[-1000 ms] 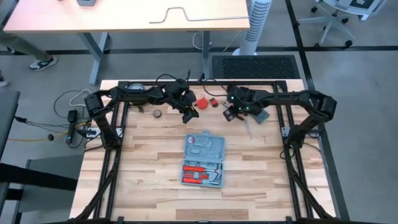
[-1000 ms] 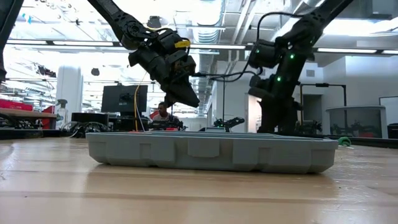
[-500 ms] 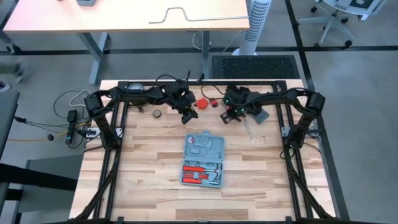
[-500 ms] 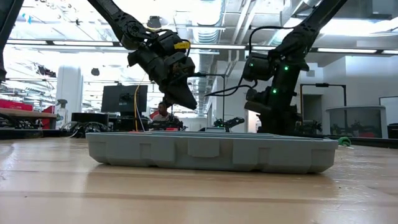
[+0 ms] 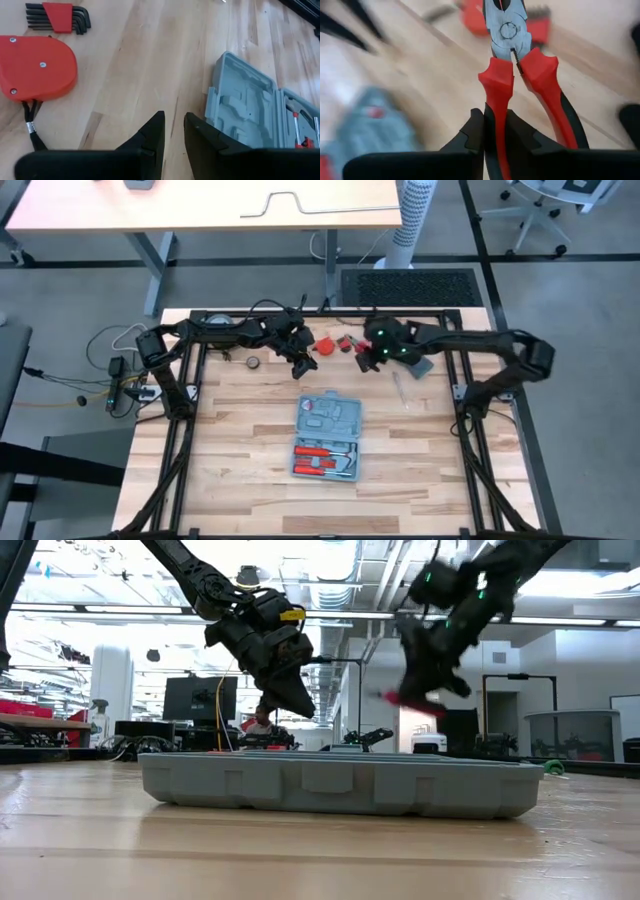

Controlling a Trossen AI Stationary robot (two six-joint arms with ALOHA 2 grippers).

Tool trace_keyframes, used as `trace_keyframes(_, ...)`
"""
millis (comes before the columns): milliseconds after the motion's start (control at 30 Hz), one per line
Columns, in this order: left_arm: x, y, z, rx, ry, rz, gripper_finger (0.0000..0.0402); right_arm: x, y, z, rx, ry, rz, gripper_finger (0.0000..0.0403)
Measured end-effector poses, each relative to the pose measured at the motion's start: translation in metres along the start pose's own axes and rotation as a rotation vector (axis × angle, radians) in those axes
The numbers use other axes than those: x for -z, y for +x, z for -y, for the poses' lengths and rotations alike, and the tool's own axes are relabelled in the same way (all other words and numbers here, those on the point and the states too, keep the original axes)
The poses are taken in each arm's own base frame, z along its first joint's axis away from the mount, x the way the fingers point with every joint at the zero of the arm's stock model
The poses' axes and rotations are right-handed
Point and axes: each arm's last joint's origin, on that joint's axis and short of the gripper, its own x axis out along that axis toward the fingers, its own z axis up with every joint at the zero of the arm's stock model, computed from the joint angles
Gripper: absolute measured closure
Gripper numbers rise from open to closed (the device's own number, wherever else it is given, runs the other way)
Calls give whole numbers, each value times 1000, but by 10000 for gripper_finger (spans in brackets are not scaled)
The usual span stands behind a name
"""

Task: Prefit tool cases
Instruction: Put the orange pliers into the gray toolbox

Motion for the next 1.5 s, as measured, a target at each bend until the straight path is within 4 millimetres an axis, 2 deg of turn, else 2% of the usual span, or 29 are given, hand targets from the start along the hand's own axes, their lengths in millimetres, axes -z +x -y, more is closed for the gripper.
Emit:
trace_keyframes(133, -2, 0, 0, 1, -12, 21, 336, -5, -28, -21, -199, -16, 115, 353)
trace_keyframes(267, -14, -1, 3, 90, -2, 129, 336, 5, -39, -34, -440, 5, 251, 353)
trace_keyframes(367, -27, -3, 8, 174, 3, 254, 336, 11, -47, -35, -583, 56, 383, 353)
trace_keyframes(533, -36, -16, 16, 267, -34, 489, 336, 25, -60, -26, -747, 106, 541, 353)
trace_keyframes(700, -44, -33, 29, 285, -54, 738, 336, 34, -73, -21, -919, 120, 694, 353)
trace_keyframes(800, -51, -32, 43, 249, -14, 808, 336, 37, -75, -22, -993, 121, 739, 353)
trace_keyframes(967, -56, -26, 62, 175, -7, 851, 330, 36, -78, -24, -1057, 104, 759, 353)
trace_keyframes(1100, -57, -22, 66, 134, -14, 805, 318, 35, -83, -26, -1107, 97, 786, 353)
trace_keyframes(1300, -58, -21, 66, 139, 3, 771, 274, 37, -85, -30, -1143, 103, 779, 353)
trace_keyframes(1500, -58, -19, 74, 176, 23, 768, 231, 41, -81, -34, -1141, 106, 745, 353)
